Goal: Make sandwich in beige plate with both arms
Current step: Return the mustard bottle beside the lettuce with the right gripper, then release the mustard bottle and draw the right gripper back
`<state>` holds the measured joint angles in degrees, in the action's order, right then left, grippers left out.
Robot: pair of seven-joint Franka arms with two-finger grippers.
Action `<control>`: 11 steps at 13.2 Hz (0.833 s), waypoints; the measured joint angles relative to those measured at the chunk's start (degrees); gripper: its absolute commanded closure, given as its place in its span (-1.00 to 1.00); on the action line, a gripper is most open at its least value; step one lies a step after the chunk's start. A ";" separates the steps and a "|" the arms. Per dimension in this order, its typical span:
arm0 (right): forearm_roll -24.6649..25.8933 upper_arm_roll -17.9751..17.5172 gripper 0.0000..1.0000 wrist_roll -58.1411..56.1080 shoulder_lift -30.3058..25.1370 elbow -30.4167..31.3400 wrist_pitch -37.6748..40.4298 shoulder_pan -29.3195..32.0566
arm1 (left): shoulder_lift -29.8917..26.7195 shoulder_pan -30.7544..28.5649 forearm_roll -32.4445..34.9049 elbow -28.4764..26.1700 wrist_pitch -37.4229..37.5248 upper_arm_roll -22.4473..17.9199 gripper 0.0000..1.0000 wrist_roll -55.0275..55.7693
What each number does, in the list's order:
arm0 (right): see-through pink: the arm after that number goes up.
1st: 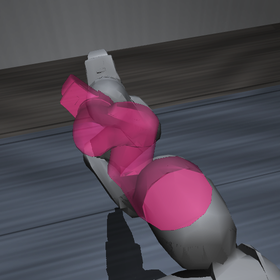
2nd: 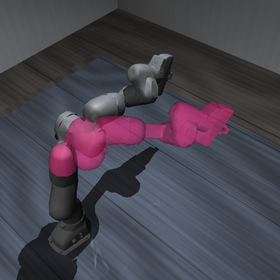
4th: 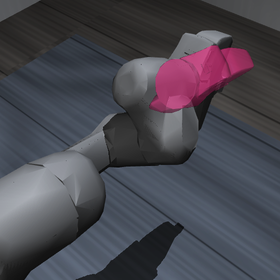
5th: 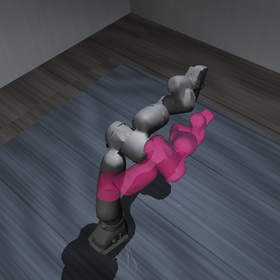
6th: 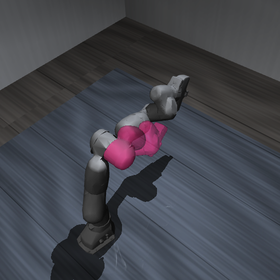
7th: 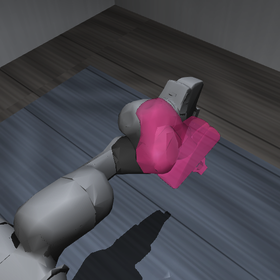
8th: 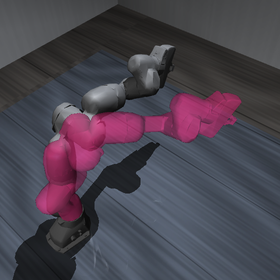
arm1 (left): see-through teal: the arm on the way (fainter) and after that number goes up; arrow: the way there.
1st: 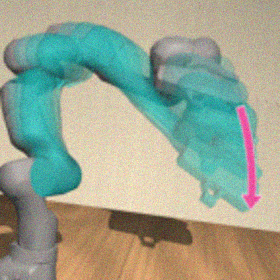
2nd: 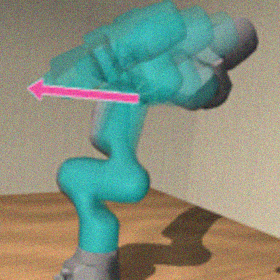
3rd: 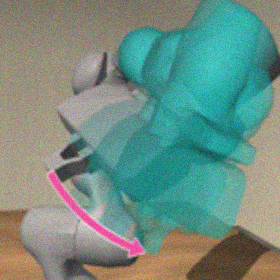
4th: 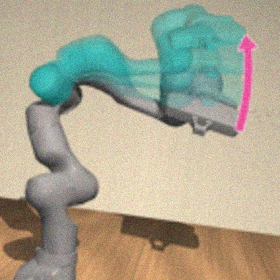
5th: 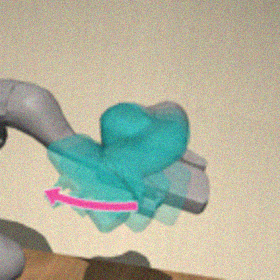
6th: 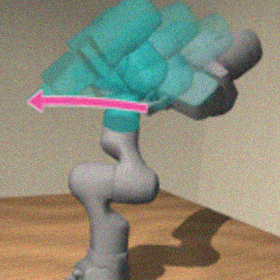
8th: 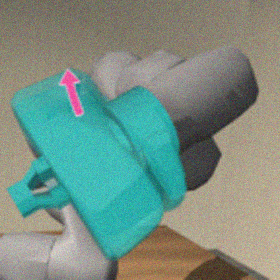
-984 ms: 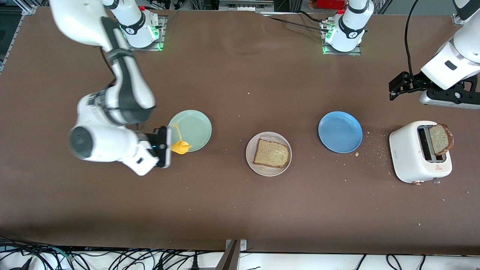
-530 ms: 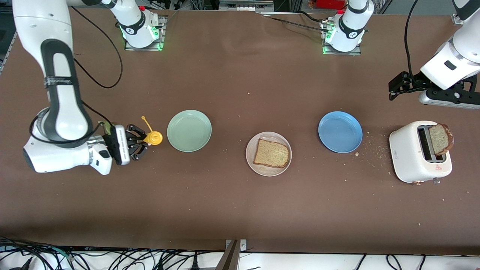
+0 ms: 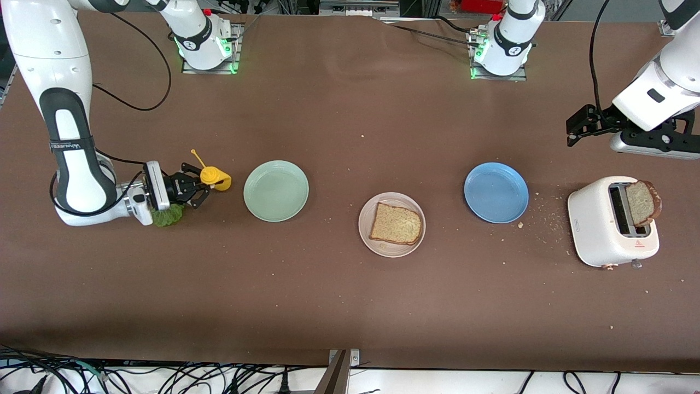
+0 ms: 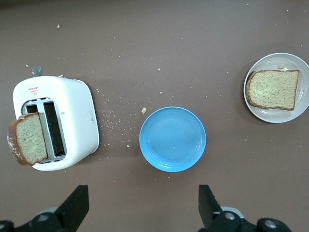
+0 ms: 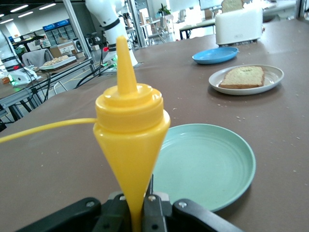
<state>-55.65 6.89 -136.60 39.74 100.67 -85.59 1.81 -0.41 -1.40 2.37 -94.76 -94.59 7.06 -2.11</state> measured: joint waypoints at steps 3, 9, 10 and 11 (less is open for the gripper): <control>-0.06 0.00 1.00 -8.46 2.12 1.31 1.25 2.34 | 0.00 0.01 0.00 0.00 0.00 0.00 -1.00 0.00; -0.30 -0.20 0.64 -11.39 5.05 1.29 1.22 3.84 | 0.00 0.03 0.00 0.00 0.00 0.01 -1.00 0.00; -0.31 -0.24 0.26 -11.39 5.10 1.29 1.15 3.84 | 0.00 0.03 0.00 0.00 0.00 0.01 -1.00 0.00; -0.31 -0.25 -0.06 -11.39 5.17 1.28 1.03 3.84 | 0.01 0.03 0.00 0.00 0.00 0.02 -1.00 0.00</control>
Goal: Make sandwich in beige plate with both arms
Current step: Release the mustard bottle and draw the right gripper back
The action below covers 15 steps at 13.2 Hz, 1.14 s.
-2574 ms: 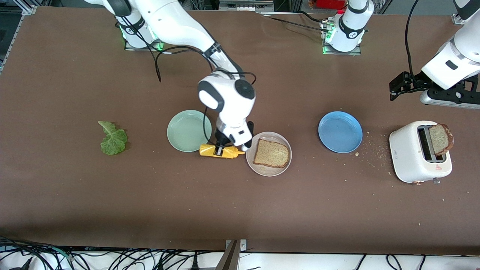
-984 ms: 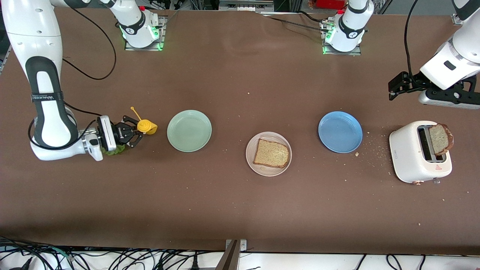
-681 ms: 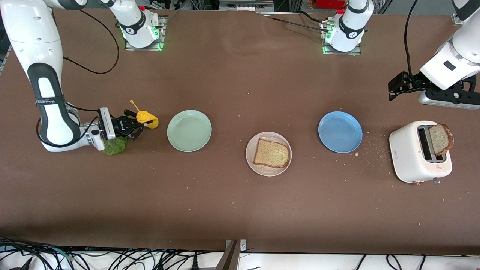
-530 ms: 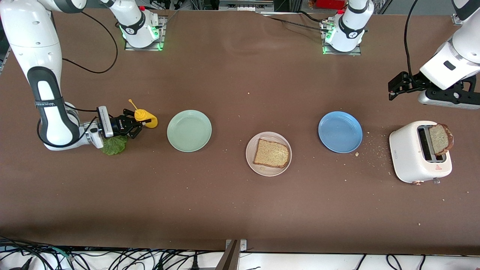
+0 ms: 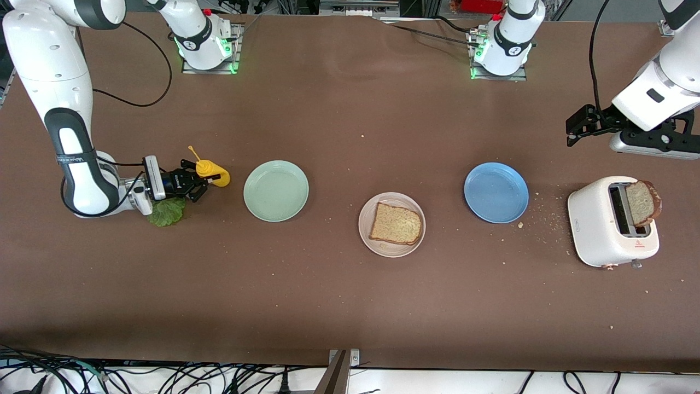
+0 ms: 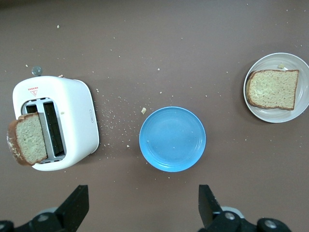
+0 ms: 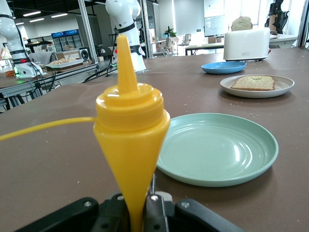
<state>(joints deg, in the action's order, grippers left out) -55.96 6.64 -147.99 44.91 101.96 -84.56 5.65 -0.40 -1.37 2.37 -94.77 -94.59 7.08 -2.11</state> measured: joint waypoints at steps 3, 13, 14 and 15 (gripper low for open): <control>-0.05 0.00 -0.27 0.00 0.41 -0.07 -0.16 0.00 | 0.08 0.00 0.00 0.00 0.00 0.00 -1.00 0.00; 7.87 5.85 -0.87 21.98 0.33 -6.76 -0.43 0.32 | 0.11 0.02 0.00 0.00 0.00 0.01 -1.00 0.00; 9.64 6.85 -0.87 25.65 0.10 -7.94 -0.40 0.34 | 0.11 0.02 0.00 0.00 0.00 0.02 -1.00 0.00; 11.56 7.54 -0.87 29.78 -0.47 -9.09 -0.40 0.35 | 0.12 0.02 0.00 0.00 0.00 0.02 -1.00 0.00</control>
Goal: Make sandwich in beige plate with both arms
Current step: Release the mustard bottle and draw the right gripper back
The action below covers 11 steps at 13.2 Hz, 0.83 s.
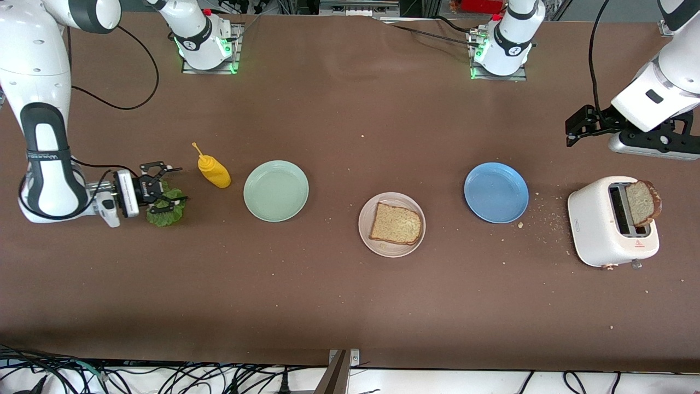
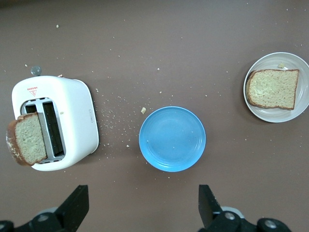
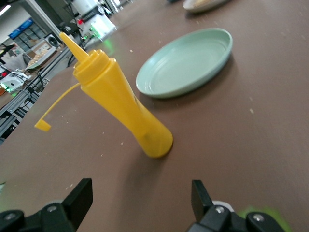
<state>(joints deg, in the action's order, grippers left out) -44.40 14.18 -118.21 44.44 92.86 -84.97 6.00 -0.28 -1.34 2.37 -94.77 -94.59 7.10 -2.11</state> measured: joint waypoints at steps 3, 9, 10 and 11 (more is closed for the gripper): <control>6.94 0.42 -0.88 15.02 -3.82 -3.26 -0.01 -0.12 | 0.00 0.00 0.00 0.00 0.00 0.00 -1.00 0.00; 21.99 0.04 -0.95 44.57 -18.15 -6.53 0.79 -3.53 | 0.04 0.00 0.00 0.00 0.00 0.00 -1.00 0.00; 24.63 0.01 -0.96 48.71 -20.51 -6.53 1.08 -4.40 | 0.11 0.00 0.00 0.00 -0.01 0.00 -1.00 0.00; 27.16 -0.02 -0.97 52.90 -22.34 -6.51 1.17 -5.31 | 0.16 0.00 0.00 0.00 -0.05 -0.01 -1.00 0.00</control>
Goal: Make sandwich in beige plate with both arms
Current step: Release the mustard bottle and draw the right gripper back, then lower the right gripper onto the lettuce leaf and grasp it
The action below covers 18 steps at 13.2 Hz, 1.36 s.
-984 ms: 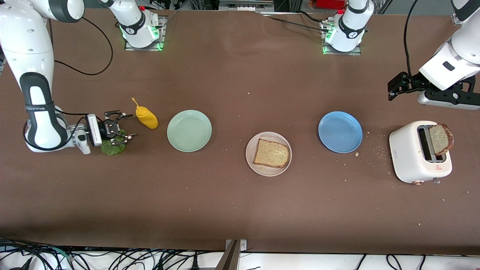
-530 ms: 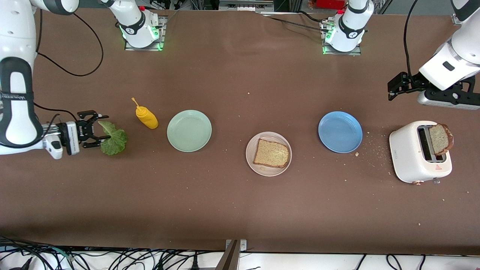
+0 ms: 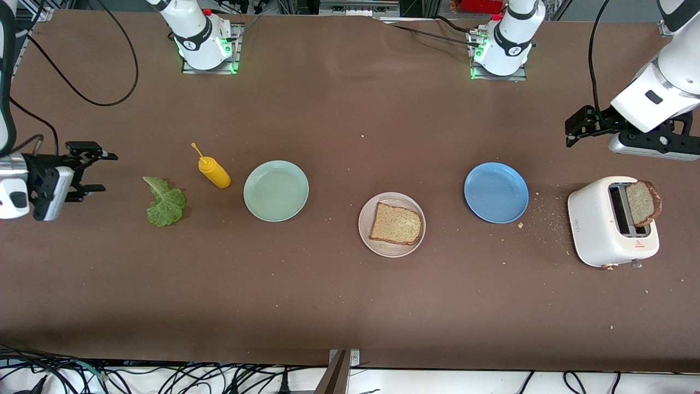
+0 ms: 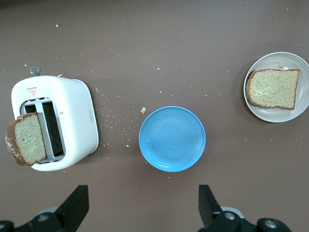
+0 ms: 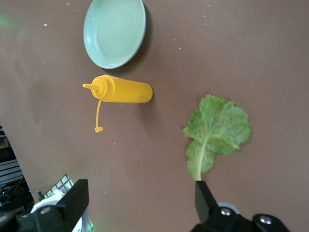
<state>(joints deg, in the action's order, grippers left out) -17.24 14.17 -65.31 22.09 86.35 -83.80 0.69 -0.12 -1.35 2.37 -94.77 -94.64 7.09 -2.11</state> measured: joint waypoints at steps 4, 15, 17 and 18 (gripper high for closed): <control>10.09 -0.20 -0.97 17.45 -1.99 0.58 -2.29 -4.16 | 0.01 -0.05 0.00 0.02 -0.10 -0.06 -1.00 0.00; 19.70 -2.80 -0.99 32.72 -0.21 27.85 -38.95 -6.74 | 0.13 -0.20 0.00 0.02 -0.12 -0.33 -1.00 0.00; 21.59 -2.85 -0.98 31.68 0.44 30.26 -42.46 -6.74 | 0.14 -0.23 0.00 0.02 -0.12 -0.35 -1.00 0.00; 21.89 -2.86 -0.98 30.96 0.99 31.01 -43.91 -6.74 | 0.14 -0.25 0.00 0.02 -0.14 -0.35 -1.00 0.00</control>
<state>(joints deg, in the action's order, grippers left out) 4.65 11.30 -34.35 23.08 117.36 -127.71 -6.05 0.02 -1.60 2.37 -94.75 -94.77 6.74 -2.11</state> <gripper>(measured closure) 0.004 0.000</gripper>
